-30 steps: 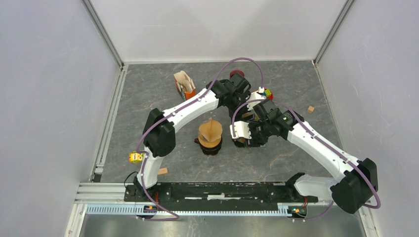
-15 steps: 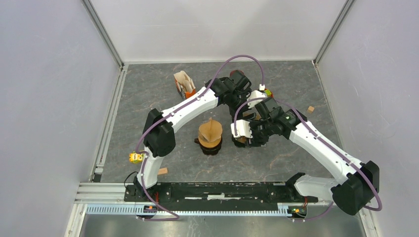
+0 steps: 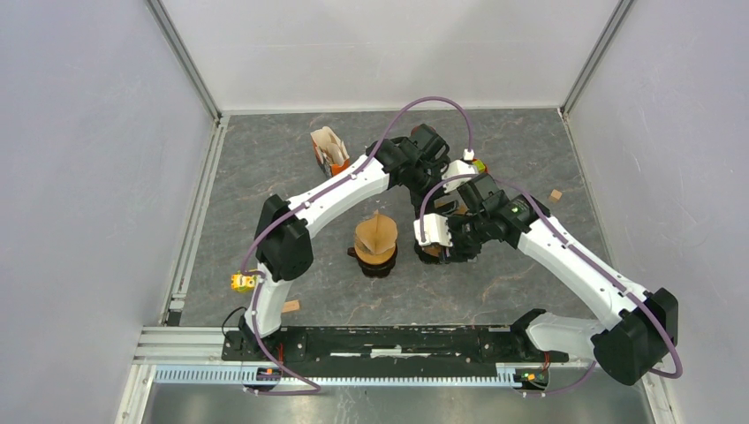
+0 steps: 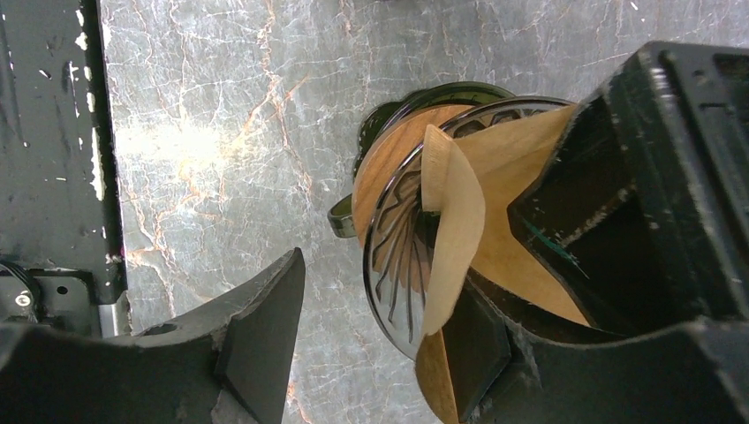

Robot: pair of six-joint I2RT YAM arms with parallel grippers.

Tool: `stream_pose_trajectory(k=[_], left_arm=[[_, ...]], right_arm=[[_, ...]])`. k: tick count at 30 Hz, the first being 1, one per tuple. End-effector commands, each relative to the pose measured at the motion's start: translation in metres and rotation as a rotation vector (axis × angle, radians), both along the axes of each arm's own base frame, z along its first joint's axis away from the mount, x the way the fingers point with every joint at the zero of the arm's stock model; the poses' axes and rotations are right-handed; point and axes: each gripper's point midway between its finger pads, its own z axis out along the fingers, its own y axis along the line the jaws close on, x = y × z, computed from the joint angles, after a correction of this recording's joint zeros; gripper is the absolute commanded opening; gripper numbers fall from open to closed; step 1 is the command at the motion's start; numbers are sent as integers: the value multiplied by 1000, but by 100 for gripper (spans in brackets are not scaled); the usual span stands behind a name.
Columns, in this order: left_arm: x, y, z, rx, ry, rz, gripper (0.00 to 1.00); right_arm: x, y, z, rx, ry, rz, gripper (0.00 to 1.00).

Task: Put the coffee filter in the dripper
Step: Place the coffee filter in the coffee dripper.

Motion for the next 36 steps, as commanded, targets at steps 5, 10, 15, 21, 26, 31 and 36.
stream_pose_trajectory(k=[5,10,15,21,26,31,36], left_arm=[[-6,-1,51,-103,-31,4,100],[-7,-1,54,-119,-13,21,100],[-1,6,60,-123,-20,56,100],[12,16,57,-111,-43,115,100],[19,19,43,-86,-64,132,100],[18,19,29,-75,-46,131,100],[15,18,18,-73,-24,128,100]], right_arm=[[-6,-2,-8,0,16,33,62],[-7,-2,-13,-2,24,32,62],[-6,-1,-12,1,21,31,62],[-4,1,-5,18,5,32,63],[-8,1,-6,21,17,35,64],[-11,0,-13,18,31,33,64],[-15,-1,-25,13,55,36,64]])
